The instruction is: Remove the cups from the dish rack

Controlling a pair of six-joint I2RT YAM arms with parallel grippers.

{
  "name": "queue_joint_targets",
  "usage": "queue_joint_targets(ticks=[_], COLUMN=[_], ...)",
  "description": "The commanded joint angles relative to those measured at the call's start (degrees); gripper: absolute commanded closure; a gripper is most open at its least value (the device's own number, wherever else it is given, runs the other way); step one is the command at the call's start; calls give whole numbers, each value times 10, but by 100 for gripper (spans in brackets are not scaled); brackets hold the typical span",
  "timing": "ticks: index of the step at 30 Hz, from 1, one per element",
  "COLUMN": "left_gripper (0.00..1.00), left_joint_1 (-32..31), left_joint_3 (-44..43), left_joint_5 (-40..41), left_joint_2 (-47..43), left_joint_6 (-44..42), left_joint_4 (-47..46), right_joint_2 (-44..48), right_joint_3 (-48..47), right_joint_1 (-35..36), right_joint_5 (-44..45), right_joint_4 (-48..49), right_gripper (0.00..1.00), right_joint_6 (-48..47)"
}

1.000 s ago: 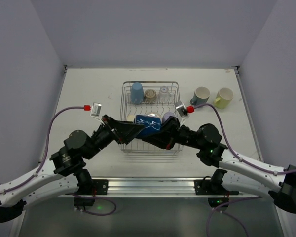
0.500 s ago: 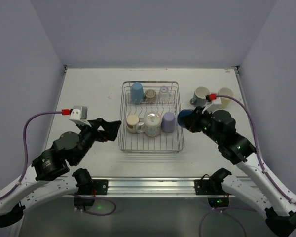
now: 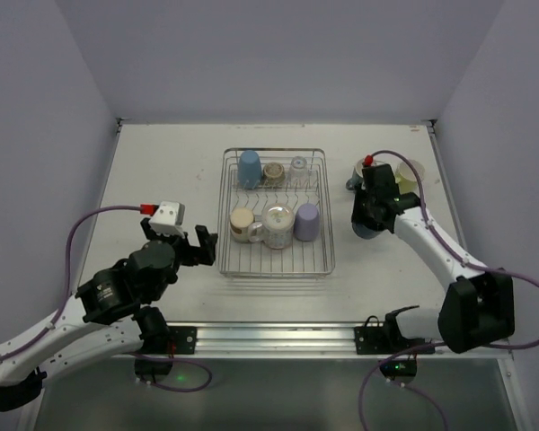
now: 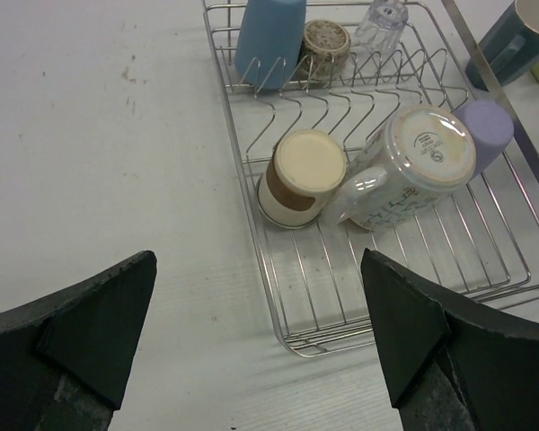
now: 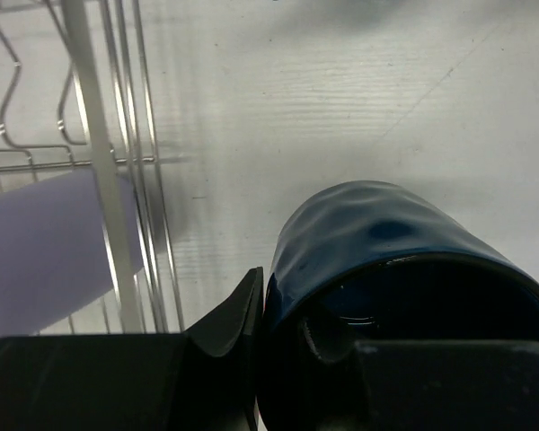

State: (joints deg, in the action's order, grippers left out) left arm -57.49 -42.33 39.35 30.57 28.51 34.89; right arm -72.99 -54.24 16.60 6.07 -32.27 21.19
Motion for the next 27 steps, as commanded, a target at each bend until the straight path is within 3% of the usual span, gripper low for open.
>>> queue_joint_targets(ticks=[1,6,14,17,18,20,24,27], left_gripper=[0,0,0,0,0,0,0,0], left_joint_1=[1,1,0,0,-1,-1,-1,-1], left_joint_3=[1,1,-35,-51,-55,-58,-72,-100], left_joint_5=[1,-21,-167,-188,-192,-205,-208,-218], left_joint_2=[5,20,84,121,135,151,205,270], left_joint_6=[-23,-32,-50,-49,-47,-45,-60,-91], left_joint_4=[-12,-24,-57,-72,-89,-128,-175,-189], right_joint_2=[-57,-123,-202,-200,-188,-168,-97,-50], right_joint_3=[-63,-75,-97,-90,-88,-72,-52,-30], right_joint_1=[-7,-10,-11,-12,-11,-11,-11,-10], right_joint_5=[4,3,18,19,16,15,4,-1], right_joint_4=[32,49,67,75,79,89,93,99], right_gripper=[100,100,95,77,66,58,30,20], right_joint_6=[-45,-48,-48,-44,-41,-35,-26,-17])
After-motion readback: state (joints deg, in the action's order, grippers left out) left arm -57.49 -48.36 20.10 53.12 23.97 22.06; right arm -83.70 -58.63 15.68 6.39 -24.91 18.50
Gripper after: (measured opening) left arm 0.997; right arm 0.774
